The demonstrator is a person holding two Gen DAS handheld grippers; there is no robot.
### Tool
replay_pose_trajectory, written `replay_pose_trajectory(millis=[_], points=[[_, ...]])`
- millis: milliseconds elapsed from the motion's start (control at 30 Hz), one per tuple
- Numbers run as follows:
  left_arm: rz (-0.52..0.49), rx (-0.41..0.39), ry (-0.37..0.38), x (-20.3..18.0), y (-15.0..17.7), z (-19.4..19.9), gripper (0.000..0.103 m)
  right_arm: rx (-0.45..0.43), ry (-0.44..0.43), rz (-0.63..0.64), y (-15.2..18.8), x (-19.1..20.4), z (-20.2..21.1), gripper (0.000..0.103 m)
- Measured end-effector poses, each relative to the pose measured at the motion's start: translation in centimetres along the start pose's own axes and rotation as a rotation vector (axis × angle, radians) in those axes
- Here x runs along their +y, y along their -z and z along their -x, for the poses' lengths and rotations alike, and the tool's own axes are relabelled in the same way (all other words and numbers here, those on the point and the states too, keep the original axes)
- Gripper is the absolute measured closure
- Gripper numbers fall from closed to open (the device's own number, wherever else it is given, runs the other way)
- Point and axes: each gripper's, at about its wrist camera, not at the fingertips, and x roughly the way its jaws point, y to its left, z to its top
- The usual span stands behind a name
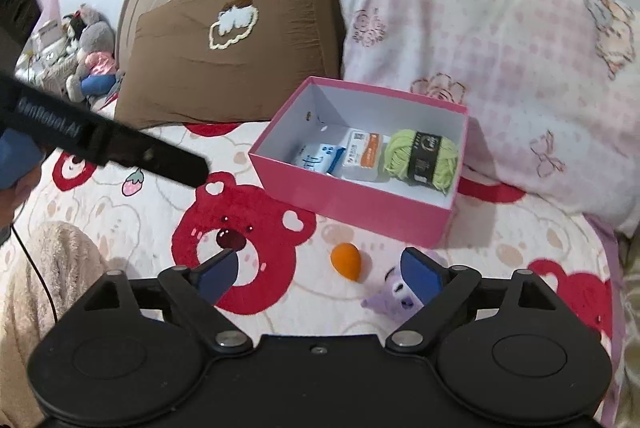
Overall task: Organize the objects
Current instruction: 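Withdraw the left tool up out of the pink box, then move the right tool down toward the purple plush toy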
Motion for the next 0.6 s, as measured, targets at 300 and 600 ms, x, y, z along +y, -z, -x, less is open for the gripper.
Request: replay_pose_trajectory(millis=[300, 600], points=[[0.001, 0.03, 0.019, -0.9, 1.9, -1.9, 0.017, 0.023, -0.01, -0.18, 1.5, -3.4, 0.9, 0.012], [-0.031, 0.041, 0.032, -1.6, 3.2, -5.3, 0.015, 0.067, -0.022, -0.285, 2.8, -5.9, -1.0, 0.01]])
